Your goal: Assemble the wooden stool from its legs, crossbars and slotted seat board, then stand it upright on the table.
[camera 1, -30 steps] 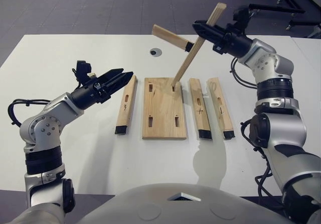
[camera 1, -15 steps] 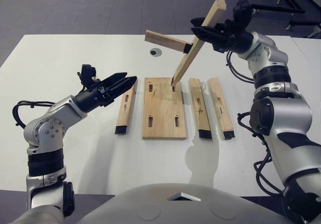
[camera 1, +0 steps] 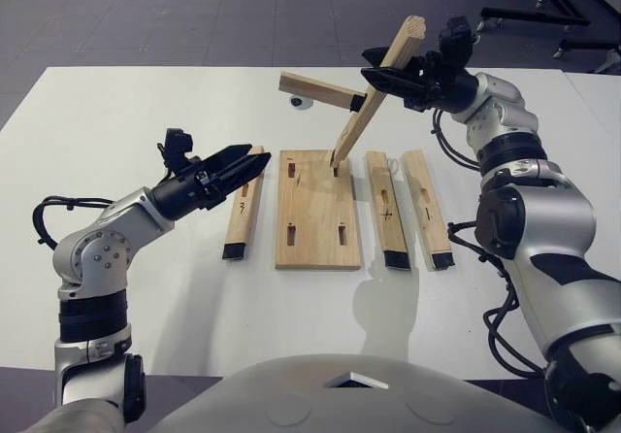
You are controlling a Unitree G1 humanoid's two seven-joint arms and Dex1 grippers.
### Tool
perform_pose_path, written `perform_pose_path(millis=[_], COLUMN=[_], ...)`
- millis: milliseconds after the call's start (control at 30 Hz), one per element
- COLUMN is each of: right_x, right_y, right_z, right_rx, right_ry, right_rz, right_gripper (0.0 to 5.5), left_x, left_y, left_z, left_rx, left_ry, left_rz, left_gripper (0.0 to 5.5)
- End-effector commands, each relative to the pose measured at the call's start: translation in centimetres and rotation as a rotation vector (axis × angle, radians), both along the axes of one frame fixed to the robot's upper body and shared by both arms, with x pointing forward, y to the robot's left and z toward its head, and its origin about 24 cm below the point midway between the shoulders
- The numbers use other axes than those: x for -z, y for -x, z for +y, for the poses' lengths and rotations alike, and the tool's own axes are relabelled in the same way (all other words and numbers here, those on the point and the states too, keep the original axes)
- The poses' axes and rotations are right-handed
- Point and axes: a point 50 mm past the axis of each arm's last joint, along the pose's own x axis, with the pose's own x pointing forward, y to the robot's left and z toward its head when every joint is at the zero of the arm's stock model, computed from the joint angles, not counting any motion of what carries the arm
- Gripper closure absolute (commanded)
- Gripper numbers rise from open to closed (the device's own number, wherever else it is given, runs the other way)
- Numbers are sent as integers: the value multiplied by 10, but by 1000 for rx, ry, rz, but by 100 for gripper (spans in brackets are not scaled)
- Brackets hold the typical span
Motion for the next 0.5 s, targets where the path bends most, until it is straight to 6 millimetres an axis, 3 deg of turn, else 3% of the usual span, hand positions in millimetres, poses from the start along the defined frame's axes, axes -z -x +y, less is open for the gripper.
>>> perform_pose_path(millis=[33, 267, 500], right_x=[-9, -24, -26], right_y=[-2, -2, 0], right_z=[-2, -10, -10], right_rx=[14, 25, 26], right_ry=[-20, -265, -274], right_rz=[-27, 21, 19], right_gripper=[344, 344, 344], left_x=[11, 27, 21], left_y=[11, 15, 37], left_z=[-20, -50, -48], left_rx=[55, -48, -18], left_ry=[-132, -462, -634], left_rz=[-3, -118, -215], left_gripper=[85, 85, 85])
